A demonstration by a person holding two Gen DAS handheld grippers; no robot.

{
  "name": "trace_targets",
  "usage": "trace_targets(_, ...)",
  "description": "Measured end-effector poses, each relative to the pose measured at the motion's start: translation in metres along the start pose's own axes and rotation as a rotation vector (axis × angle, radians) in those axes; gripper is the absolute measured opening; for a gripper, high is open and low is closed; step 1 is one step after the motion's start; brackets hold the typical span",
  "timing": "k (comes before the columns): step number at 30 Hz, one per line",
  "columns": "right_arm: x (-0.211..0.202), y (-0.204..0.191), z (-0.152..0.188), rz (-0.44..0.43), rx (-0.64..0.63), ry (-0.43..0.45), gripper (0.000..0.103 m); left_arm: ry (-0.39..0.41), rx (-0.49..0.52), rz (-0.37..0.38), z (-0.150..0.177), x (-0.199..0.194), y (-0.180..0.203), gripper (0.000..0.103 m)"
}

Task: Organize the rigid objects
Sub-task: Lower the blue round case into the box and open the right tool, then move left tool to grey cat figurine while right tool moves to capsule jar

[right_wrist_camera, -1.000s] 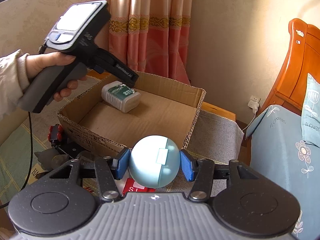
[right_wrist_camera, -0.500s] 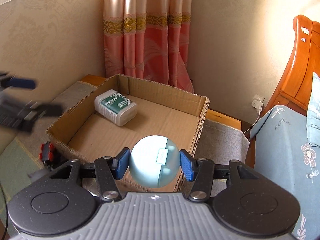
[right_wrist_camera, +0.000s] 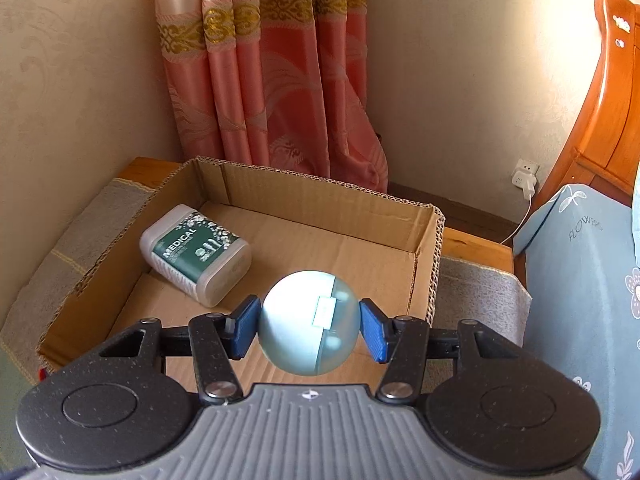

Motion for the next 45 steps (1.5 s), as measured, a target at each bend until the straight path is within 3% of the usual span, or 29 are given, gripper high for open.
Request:
trace_targets(8, 0.033, 0.003, -0.026, 0.031, 0.034, -0.015, 0.061, -0.004, -0.024, -0.012, 0.004, -0.001, -0.006, 0.102)
trace_targets(9, 0.034, 0.005, -0.028, 0.03, 0.044, -0.012, 0.068, -0.003, -0.032, -0.011, 0.003, -0.002, -0.007, 0.102)
trace_targets(10, 0.035, 0.006, -0.03, 0.033, 0.055, -0.013, 0.082, -0.002, -0.038, -0.011, 0.003, -0.002, -0.009, 0.102)
trace_targets(12, 0.033, 0.01, -0.031, 0.034, 0.079, 0.001, 0.095, -0.004, -0.044, -0.016, 0.002, -0.002, -0.011, 0.102)
trace_targets(16, 0.016, 0.011, -0.024, 0.037, 0.085, 0.037, 0.103, -0.008, -0.054, -0.024, 0.002, -0.001, -0.016, 0.102)
trace_targets(26, -0.033, 0.004, 0.01, 0.01, 0.094, 0.07, 0.103, -0.038, -0.046, -0.051, 0.012, 0.002, -0.018, 0.102)
trace_targets(38, -0.062, -0.004, 0.118, 0.102, 0.123, 0.081, 0.103, -0.137, 0.009, -0.069, 0.047, 0.021, -0.016, 0.102)
trace_targets(45, -0.061, 0.001, 0.168, 0.029, 0.191, 0.082, 0.103, -0.205, 0.021, 0.038, 0.069, 0.034, -0.005, 0.102)
Point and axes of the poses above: each gripper's, at about its wrist camera, not at the fingertips, and x roughly the way its jaws point, y to its right, z to its underside, the point moved 2 cm from there along x, roughly the way its jaws point, and after that the axes turned 6 degrees about -y, right-handed, at the moved point
